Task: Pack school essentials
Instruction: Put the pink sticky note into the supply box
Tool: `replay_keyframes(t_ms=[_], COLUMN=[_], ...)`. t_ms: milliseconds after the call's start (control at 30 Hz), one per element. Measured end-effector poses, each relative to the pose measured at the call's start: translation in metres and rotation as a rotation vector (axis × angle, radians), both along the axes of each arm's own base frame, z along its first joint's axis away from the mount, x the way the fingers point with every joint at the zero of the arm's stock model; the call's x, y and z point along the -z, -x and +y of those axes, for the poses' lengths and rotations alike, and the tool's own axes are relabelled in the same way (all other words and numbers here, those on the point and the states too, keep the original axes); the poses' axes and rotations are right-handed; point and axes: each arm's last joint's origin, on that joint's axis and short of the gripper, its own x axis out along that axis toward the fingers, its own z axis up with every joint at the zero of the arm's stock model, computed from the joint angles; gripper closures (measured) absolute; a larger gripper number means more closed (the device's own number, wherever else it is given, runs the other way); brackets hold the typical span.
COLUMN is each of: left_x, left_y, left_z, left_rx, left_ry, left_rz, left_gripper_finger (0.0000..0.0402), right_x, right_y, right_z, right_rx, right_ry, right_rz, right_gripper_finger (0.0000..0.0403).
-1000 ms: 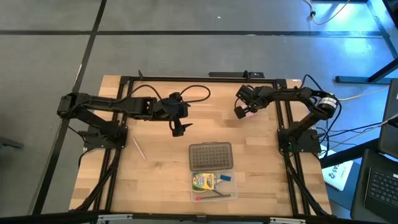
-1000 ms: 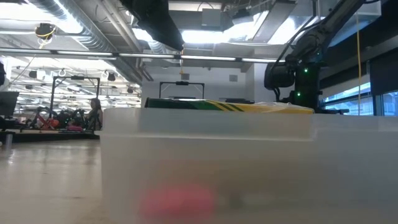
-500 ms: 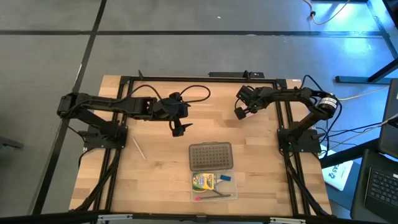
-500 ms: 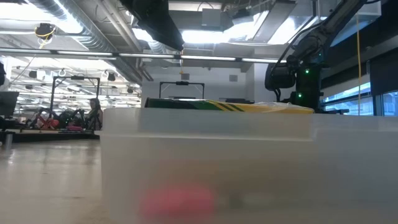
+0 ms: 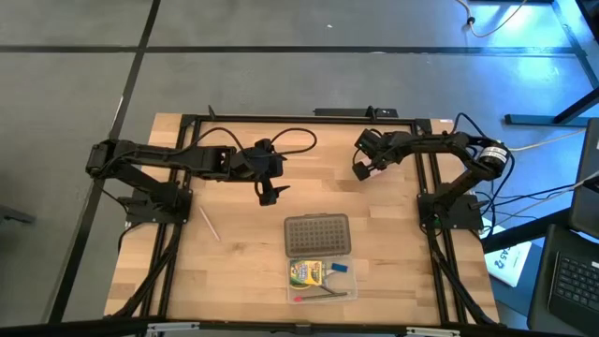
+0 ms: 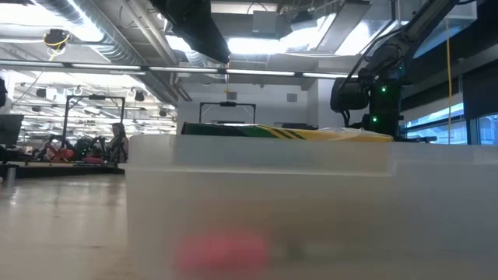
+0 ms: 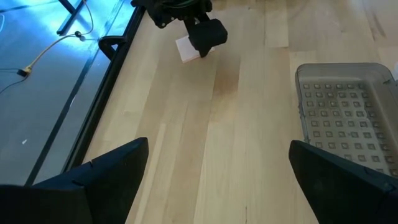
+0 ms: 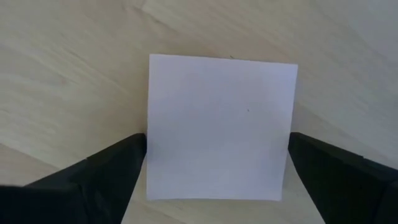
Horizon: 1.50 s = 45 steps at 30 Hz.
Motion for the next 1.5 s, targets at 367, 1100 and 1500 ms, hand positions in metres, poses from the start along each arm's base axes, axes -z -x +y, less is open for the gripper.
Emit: replay_keyframes(t_ms=[367,1100,1500], left_x=[0.000,0.000,0.000], left_y=[0.000,0.000,0.000], left_z=[0.000,0.000,0.000], left_rx=[0.000,0.000,0.000], left_ry=[0.000,0.000,0.000], left_rz=[0.000,0.000,0.000], left_gripper_finger=[0.0019,0.0019,0.0019], right_x=[0.000,0.000,-0.007], right_y=[0.000,-0.004,-0.013], right_z=[0.000,0.006,0.008], right_rx=[0.004,-0.027,-0.085], right_ry=[-0.016,-0.018,-0.013], right_rz=[-0.012,-0.012,-0.032], right_gripper_finger=[0.0026,0.0058,0.0057])
